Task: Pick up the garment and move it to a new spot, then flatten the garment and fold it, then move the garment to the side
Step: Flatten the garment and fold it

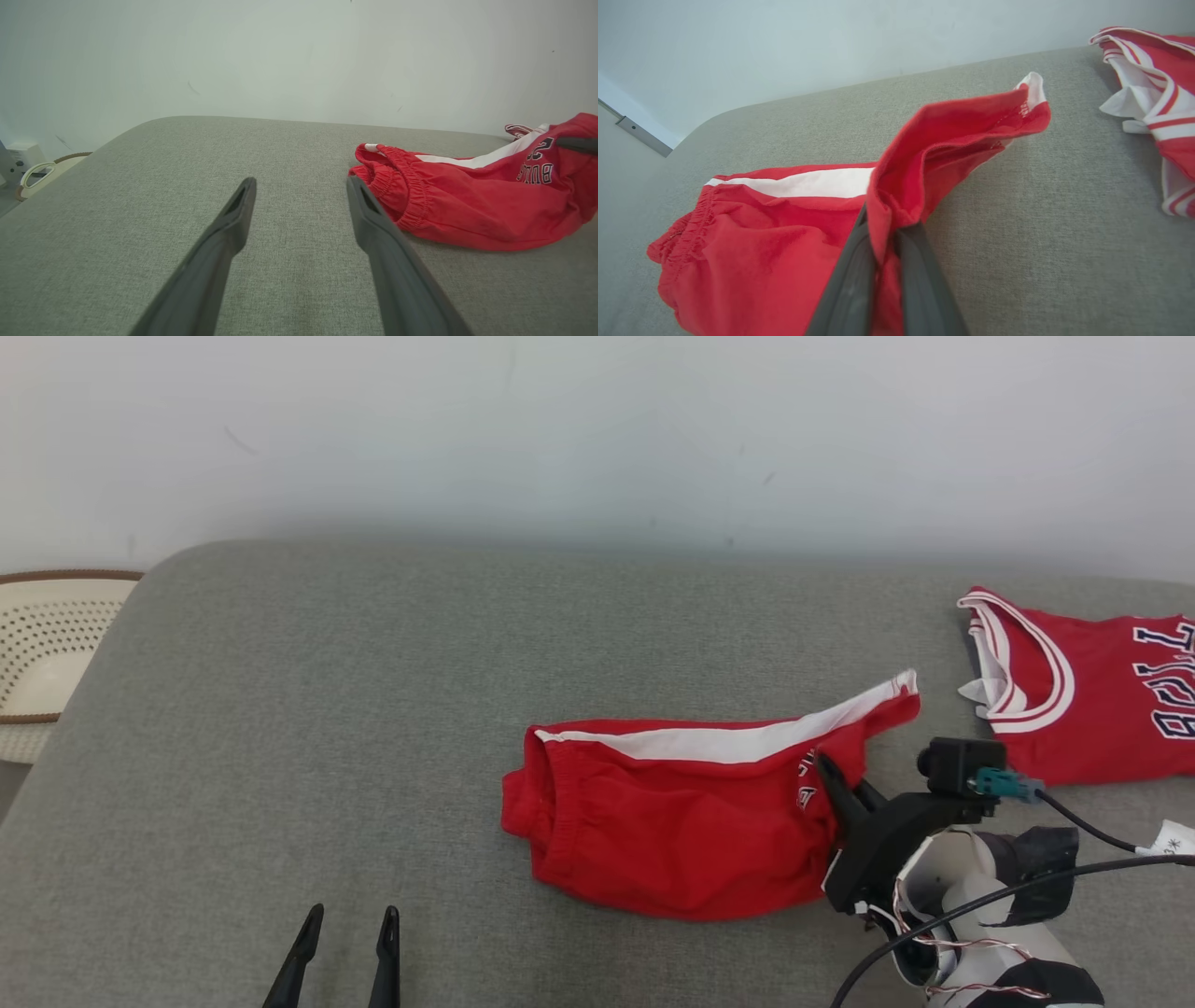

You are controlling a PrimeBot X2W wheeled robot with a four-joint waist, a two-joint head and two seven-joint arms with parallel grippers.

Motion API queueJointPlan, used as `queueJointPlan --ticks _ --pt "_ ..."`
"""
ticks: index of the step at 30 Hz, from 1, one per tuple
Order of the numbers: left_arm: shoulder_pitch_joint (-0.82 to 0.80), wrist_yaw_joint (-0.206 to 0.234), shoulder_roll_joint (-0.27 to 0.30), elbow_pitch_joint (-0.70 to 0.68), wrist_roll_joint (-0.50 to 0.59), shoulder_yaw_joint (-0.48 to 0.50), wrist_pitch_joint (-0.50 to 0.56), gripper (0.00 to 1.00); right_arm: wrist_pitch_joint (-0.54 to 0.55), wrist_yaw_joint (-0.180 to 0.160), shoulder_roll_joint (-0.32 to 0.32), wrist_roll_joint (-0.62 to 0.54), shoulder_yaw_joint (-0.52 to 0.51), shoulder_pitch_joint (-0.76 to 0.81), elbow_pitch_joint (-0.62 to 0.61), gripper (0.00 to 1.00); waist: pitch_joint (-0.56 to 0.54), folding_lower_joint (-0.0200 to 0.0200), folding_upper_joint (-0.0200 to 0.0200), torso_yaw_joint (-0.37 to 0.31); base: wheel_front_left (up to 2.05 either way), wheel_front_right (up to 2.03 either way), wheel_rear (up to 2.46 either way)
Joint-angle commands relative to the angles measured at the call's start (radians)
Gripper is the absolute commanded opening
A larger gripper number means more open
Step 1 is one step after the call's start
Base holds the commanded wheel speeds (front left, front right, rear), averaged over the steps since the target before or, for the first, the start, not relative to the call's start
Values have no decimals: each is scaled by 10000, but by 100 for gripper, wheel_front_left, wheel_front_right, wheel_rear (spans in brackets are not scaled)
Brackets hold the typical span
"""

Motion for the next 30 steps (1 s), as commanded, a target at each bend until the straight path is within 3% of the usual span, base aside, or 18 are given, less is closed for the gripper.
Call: queueJointPlan --ticks 1,6,15,30 --pt "-73 -51 -34 38 58 -43 -40 100 128 -6 65 106 135 188 -318 0 13 -1 -1 147 0 0 0" --pt "-182 -72 -79 111 -12 -203 -40 100 702 -5 300 30 506 405 -1614 0 23 -1 -1 571 0 0 0" --pt "-558 -138 -155 189 -84 -447 -40 100 1421 -3 879 265 671 670 -2467 0 275 -1 -1 1196 0 0 0" --pt "-1016 -159 -253 443 -177 -875 -40 100 1171 -3 1411 112 1178 194 -1251 0 695 -1 -1 1768 0 0 0"
